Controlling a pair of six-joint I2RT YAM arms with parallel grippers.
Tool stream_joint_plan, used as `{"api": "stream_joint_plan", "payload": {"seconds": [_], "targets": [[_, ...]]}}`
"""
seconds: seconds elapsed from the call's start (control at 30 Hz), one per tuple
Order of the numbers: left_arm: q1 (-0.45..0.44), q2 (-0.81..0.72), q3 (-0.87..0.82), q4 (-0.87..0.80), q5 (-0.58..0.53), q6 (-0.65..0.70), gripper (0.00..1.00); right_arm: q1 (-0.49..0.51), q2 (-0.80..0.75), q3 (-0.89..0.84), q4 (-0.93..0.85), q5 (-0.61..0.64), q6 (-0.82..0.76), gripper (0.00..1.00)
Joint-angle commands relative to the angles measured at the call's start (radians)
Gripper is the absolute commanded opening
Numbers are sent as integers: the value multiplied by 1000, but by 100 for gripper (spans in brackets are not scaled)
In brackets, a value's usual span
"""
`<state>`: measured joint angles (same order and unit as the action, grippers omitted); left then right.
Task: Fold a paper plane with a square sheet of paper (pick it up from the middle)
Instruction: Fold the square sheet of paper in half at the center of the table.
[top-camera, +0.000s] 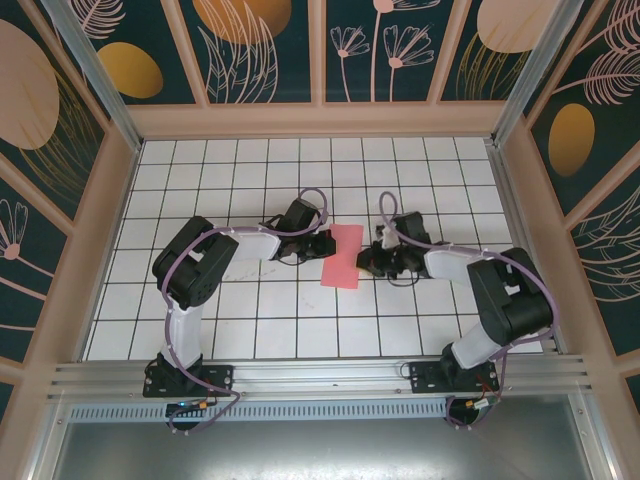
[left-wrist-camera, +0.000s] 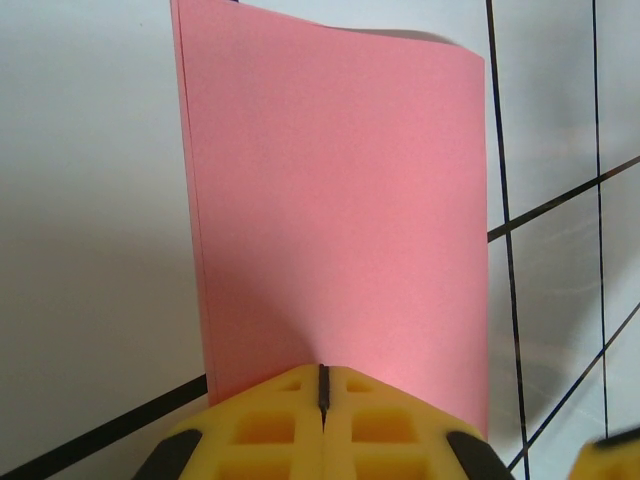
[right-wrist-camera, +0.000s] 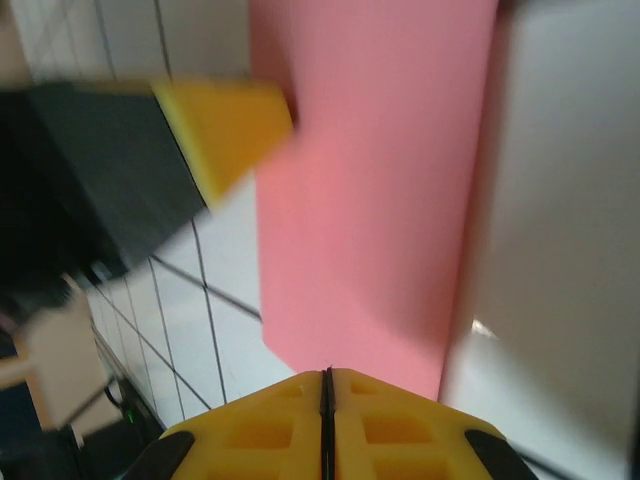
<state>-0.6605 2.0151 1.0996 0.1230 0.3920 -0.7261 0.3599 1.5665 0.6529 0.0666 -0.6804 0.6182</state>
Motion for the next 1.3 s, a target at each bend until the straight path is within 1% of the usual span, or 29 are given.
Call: {"api": "stream_joint_plan", "payload": {"seconds": [0.0, 0.07, 0.23, 0.3, 0.37, 0.47, 0.57, 0.67, 0.87, 0.97, 1.07, 1.17, 1.27], "targets": [[-3, 43, -32, -120, -6, -9, 0, -68, 69, 101, 67, -2, 32, 12], [-3, 49, -30, -121, 3, -9, 0, -82, 134, 174, 69, -33, 20, 12], [-2, 50, -27, -128, -3, -4, 0, -88, 265, 319, 3, -41, -38, 12], [-3, 48, -29, -130, -8, -3, 0, -90, 297, 334, -7, -21, -53, 12], [-2, 49, -28, -128, -6, -2, 0, -100, 335, 335, -5, -27, -53, 12], [-3, 49, -29, -129, -2, 2, 0, -99, 360, 302, 36, -46, -42, 12], [-2, 49, -26, -130, -2, 3, 0, -99, 383, 284, 22, -20, -52, 12], [-2, 46, -26, -131, -1, 6, 0, -98, 378, 288, -4, 8, -67, 12], [-3, 54, -32, -123, 1, 1, 0, -96, 302, 366, -68, -35, -97, 13], [-2, 50, -33, -125, -5, 4, 0, -74, 280, 356, -61, -73, -84, 13], [-2, 50, -29, -127, -7, 5, 0, -40, 274, 311, -49, -27, -76, 13], [-3, 48, -30, -131, -6, 8, 0, -41, 285, 269, -18, 0, -60, 12], [-3, 42, -33, -134, -9, 11, 0, -42, 306, 265, -21, 29, -70, 12]]}}
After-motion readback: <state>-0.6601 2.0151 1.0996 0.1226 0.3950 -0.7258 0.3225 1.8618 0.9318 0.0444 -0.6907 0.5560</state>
